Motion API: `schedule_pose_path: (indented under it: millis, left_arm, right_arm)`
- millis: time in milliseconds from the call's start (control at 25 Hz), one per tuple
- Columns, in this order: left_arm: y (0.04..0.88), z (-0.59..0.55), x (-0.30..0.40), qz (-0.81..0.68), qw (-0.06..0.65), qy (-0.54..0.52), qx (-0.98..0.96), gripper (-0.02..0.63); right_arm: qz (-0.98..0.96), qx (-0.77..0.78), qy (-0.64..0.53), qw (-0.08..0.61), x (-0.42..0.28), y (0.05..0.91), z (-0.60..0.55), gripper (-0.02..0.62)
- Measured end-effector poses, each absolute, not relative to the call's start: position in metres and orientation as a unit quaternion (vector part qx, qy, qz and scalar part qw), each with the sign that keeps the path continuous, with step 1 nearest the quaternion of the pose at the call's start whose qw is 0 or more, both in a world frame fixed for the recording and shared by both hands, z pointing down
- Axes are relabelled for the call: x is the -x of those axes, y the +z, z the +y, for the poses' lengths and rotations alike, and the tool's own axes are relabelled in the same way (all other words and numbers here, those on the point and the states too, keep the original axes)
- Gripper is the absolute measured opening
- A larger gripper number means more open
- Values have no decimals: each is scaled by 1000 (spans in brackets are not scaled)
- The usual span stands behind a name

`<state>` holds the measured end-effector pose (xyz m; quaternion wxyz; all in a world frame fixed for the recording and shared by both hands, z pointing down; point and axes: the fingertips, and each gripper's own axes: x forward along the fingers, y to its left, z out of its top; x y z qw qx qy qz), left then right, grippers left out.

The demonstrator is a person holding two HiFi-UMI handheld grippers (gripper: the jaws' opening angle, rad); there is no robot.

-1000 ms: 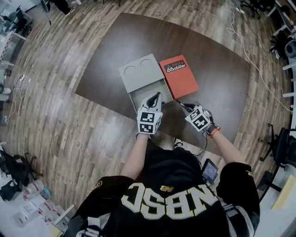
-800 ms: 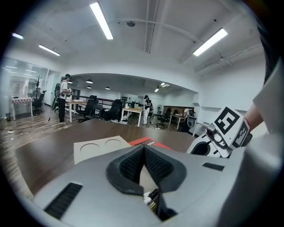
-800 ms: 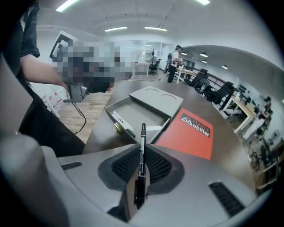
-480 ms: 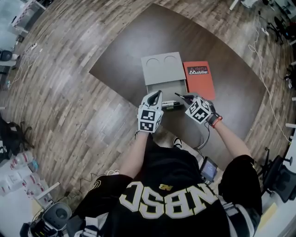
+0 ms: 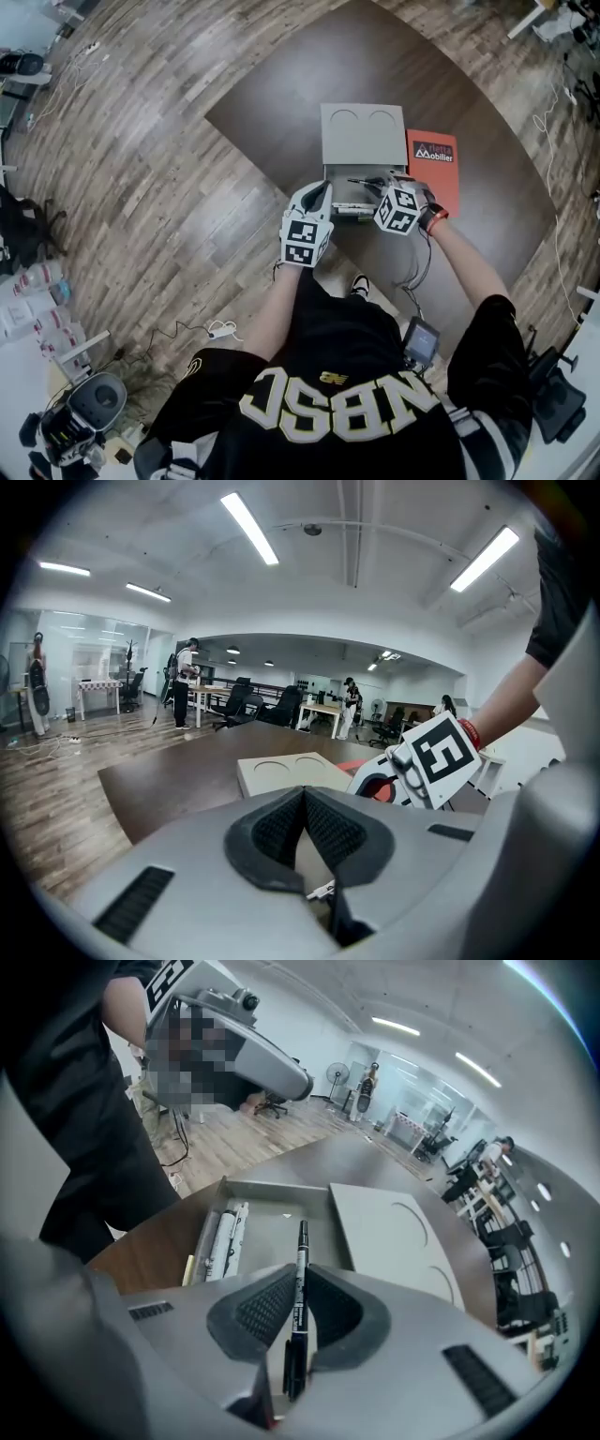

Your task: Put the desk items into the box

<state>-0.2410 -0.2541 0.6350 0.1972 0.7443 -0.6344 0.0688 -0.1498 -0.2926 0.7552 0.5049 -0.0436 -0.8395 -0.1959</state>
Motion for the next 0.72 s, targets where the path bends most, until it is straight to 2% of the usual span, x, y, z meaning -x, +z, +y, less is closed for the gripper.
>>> schedule_pose_path:
  millis: [360, 720]
  left_arm:
    - [647, -246, 255, -651, 212, 73, -726, 15]
    - [646, -236, 255, -660, 216, 68, -716, 14]
  right_arm:
    - [-834, 72, -158, 524, 166, 801, -297, 51]
    - [-839, 59, -124, 527, 167, 801, -300, 60]
